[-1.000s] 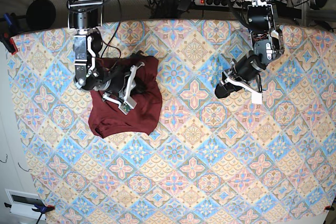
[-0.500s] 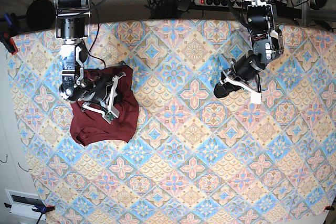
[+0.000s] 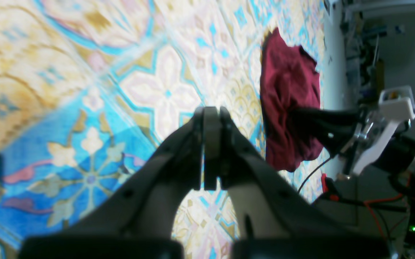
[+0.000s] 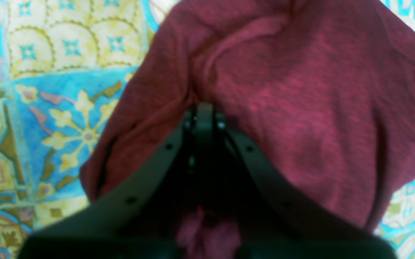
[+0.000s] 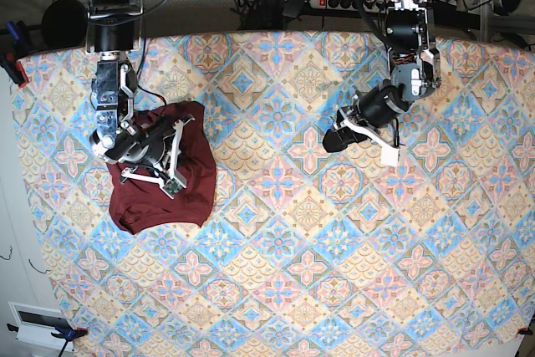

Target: Layout the t-shirt on the table in an organized manner, then fold the t-shirt properly

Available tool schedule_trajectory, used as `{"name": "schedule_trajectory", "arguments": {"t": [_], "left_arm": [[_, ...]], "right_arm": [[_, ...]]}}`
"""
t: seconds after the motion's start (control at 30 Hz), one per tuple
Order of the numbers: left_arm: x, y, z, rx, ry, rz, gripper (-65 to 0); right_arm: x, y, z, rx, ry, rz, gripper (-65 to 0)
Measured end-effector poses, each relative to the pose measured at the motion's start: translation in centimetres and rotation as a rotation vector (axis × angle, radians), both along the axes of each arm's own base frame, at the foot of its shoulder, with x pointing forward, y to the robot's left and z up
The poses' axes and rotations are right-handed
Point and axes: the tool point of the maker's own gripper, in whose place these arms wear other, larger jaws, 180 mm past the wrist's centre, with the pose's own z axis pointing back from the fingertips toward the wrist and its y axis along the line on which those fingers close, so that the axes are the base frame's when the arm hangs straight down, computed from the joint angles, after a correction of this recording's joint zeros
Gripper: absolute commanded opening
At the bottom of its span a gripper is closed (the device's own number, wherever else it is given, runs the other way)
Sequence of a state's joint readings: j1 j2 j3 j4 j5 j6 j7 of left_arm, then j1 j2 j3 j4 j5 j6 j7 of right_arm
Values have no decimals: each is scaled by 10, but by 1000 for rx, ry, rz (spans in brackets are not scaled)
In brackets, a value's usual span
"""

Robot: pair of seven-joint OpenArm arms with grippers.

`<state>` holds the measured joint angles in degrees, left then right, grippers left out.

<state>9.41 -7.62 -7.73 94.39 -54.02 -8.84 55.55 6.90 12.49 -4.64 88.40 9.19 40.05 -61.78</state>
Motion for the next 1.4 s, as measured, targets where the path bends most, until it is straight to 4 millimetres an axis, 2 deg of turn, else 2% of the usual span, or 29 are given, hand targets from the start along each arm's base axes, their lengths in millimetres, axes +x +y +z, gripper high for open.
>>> {"name": "schedule_trajectory", "arguments": {"t": [0.1, 0.2, 0.3, 0.37, 0.43, 0.5, 0.53, 0.6, 0.67, 0.7, 0.8, 0.87, 0.93, 1.03, 1.17, 1.23, 1.27, 1.33, 1.4], "left_arm": [[0, 1, 0, 4, -1, 2, -650], [-3, 1, -2, 4, 7, -1, -650], [-9, -1, -6, 6, 23, -7, -650], [-16, 0, -2, 16, 13, -10, -650], [-23, -1, 4, 23, 0, -22, -650], [-28, 0, 10, 39, -16, -26, -650], [-33, 2, 13, 46, -26, -38, -650], [-44, 5, 17, 73, -30, -54, -650], [-55, 10, 16, 97, -17, -56, -650], [-62, 12, 16, 112, -11, -61, -650], [-83, 19, 26, 138, -17, -66, -650], [-95, 29, 25, 155, 2, -38, -650], [-110, 36, 16, 163, 53, -22, -650], [-129, 49, 10, 184, 97, 6, -650], [-172, 70, 0, 230, 202, 35, -650], [-192, 81, -7, 258, 261, 50, -650], [-201, 84, -8, 262, 283, 58, -650], [-208, 91, -8, 270, 299, 77, -650], [-220, 99, -9, 292, 319, 87, -650]], "right_arm": [[-4, 2, 11, -13, -36, 11, -650], [-15, 6, 37, -14, -110, 20, -650], [-31, -20, 66, -84, -177, -43, -650], [-47, -39, 59, -93, -145, -101, -650], [-79, -70, 35, -134, -39, -190, -650], [-104, -92, 23, -142, 28, -269, -650], [-107, -99, 25, -131, 28, -294, -650], [-98, -102, 39, -32, -41, -334, -650], [-102, -109, 49, 40, -79, -380, -650], [-113, -117, 47, 58, -67, -414, -650], [-167, -158, 32, -43, 78, -512, -650], [-182, -180, 37, -78, 84, -564, -650], [-186, -189, 43, -79, 67, -584, -650], [-194, -188, 42, -56, 63, -596, -650], [-254, -208, 30, -171, 218, -643, -650], [-267, -209, 26, -177, 251, -649, -650], [-267, -206, 26, -156, 244, -642, -650], [-271, -204, 22, -141, 253, -638, -650], [-295, -210, 11, -188, 331, -651, -650]]}}
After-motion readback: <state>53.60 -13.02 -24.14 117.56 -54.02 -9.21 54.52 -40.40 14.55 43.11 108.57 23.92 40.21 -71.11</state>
